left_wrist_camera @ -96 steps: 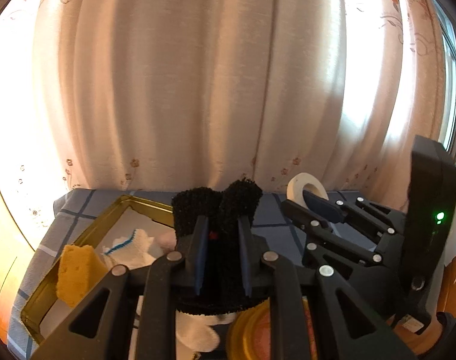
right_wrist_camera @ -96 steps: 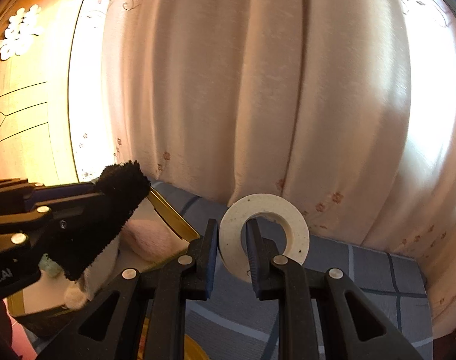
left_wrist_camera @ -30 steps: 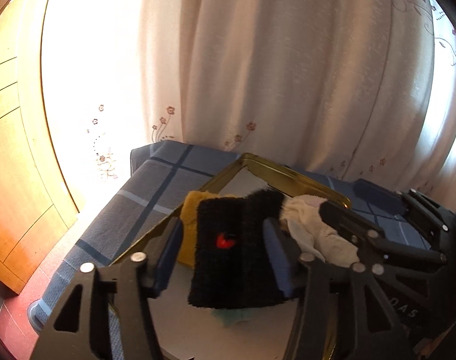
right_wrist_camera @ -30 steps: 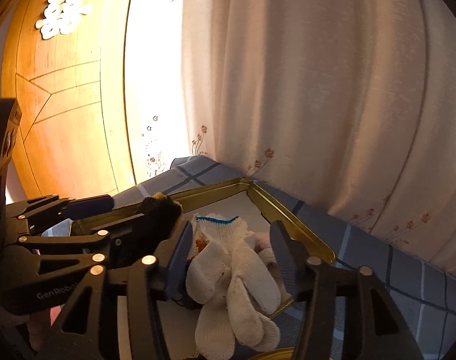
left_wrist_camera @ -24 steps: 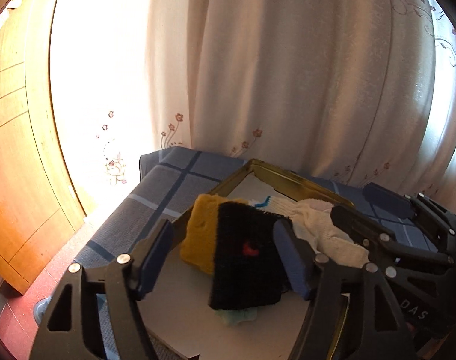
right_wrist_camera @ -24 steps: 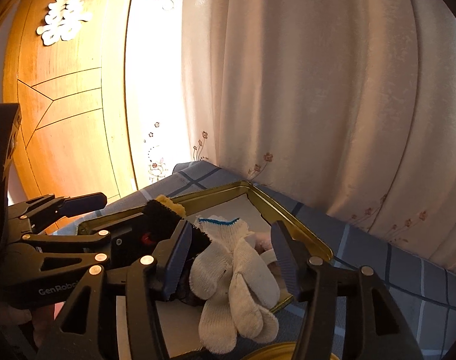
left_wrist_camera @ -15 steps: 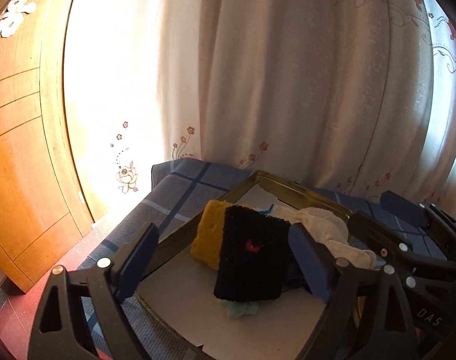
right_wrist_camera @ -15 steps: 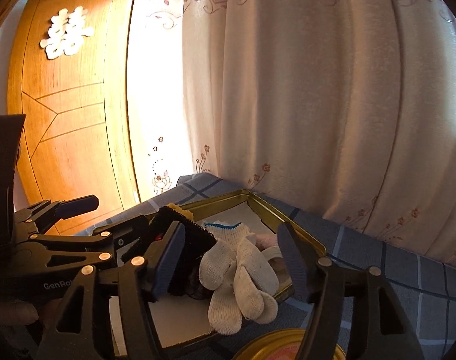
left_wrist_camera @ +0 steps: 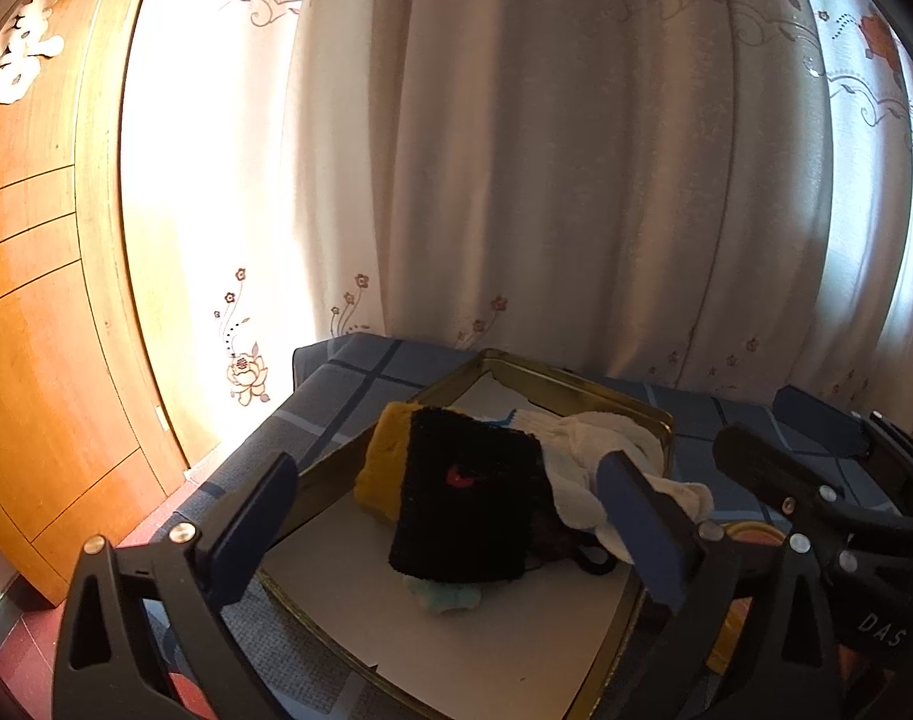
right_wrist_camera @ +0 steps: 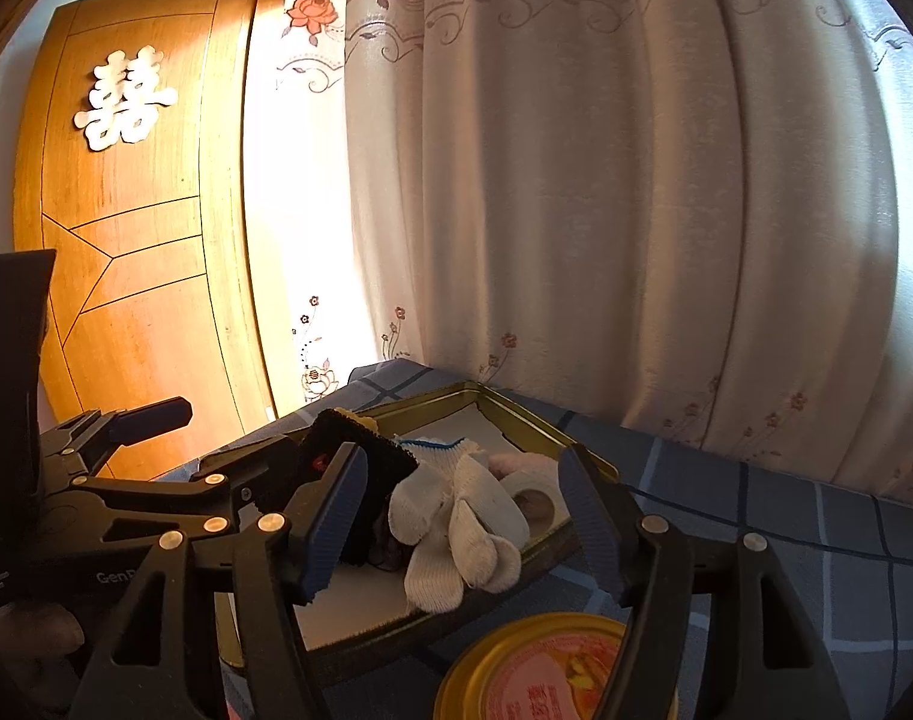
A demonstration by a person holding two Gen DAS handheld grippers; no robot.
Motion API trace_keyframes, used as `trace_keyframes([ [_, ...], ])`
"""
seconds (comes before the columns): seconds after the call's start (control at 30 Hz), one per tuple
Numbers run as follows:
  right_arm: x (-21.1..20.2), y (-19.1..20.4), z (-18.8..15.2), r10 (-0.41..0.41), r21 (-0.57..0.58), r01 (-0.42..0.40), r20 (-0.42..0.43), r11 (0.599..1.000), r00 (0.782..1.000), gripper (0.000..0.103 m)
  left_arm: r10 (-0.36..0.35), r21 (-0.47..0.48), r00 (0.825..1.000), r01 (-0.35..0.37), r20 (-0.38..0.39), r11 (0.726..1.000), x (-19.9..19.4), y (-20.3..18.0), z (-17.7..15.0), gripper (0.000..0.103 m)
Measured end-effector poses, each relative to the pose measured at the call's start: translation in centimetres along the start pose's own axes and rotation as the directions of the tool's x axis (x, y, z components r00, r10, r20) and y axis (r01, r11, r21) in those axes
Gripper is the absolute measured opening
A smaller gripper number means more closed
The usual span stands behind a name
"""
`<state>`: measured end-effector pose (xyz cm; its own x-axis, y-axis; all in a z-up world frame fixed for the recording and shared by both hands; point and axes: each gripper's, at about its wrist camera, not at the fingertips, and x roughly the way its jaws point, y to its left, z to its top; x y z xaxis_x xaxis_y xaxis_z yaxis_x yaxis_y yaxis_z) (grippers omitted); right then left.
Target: Organize soft objects
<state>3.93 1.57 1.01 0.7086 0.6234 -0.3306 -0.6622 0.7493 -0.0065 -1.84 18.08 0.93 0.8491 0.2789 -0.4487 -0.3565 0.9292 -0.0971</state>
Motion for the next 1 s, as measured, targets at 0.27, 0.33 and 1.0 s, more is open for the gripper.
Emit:
trace_keyframes([
  [0.27,-1.5,-0.3,-0.6,-0.023,-0.002,0.024,0.03,1.0,0.999,0.073,-0.017,0.02,1.0,0.018,-0.013,1.0,-0.5,-1.1,-0.4,0.102],
  [0.33,-1.7,-0.5,-0.7,-0.024,0.004,0.024,0.034,1.0,0.999,0.073,-0.011,0.024,1.0,0.011,-0.016,1.0,-0.5,-1.2,-0.4,0.102],
  [1.0,-2.9,-1.3,-1.3,-0.03,0.034,0.029,0.049,0.999,0.998,0.074,-0.027,0.035,1.0,0.028,-0.015,0.999,-0.5,-1.7,-0.9,0.102],
])
